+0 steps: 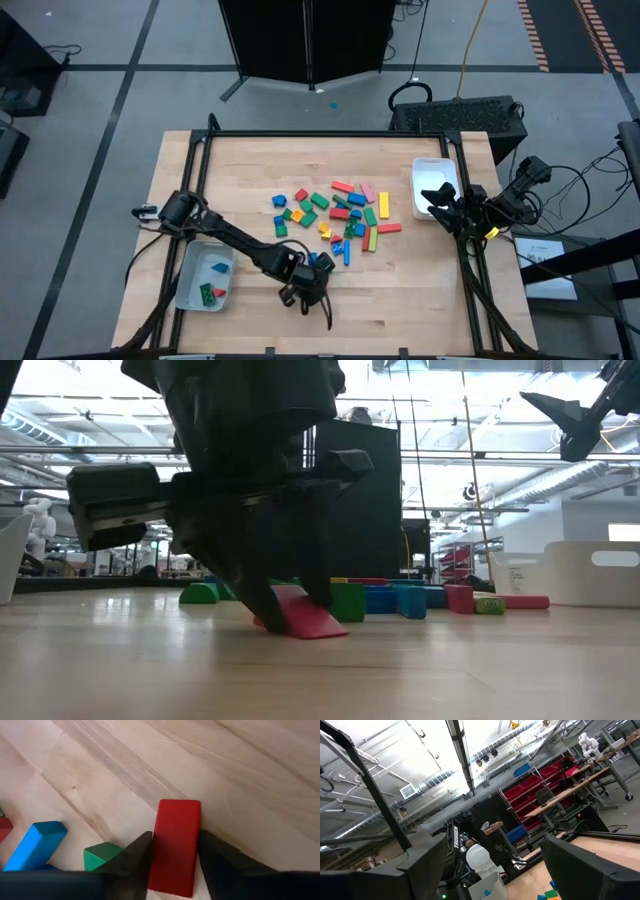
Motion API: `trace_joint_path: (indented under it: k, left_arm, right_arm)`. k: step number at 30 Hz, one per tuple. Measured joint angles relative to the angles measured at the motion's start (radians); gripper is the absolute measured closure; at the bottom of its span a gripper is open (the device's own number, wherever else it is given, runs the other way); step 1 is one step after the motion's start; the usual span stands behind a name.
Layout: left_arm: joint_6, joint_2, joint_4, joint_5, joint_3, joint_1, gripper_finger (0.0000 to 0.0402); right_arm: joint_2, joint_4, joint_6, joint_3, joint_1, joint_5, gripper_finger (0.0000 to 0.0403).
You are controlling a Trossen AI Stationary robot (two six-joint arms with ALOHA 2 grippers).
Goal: Sort blocks by size
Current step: Put the orange triangle block into the gray bin
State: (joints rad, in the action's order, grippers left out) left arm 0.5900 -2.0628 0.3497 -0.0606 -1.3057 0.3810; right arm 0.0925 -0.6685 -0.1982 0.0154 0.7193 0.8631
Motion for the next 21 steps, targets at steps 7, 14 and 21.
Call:
trace_joint_path:
  k: [7, 14, 21]
  left_arm:
    - [-0.007, -0.002, -0.006, -0.050, 0.000, -0.006, 0.0311]
    - [-0.138, -0.003, 0.201, -0.192, -0.077, -0.002, 0.0384]
    - [-0.477, -0.002, 0.283, -0.185, -0.103, -0.011, 0.0389]
  right_arm:
    - [0.000, 0.000, 0.000, 0.000, 0.000, 0.000, 0.0090]
    - [0.000, 0.000, 0.000, 0.000, 0.000, 0.000, 0.0090]
    - [0.000, 0.001, 0.001, 0.000, 0.000, 0.000, 0.0090]
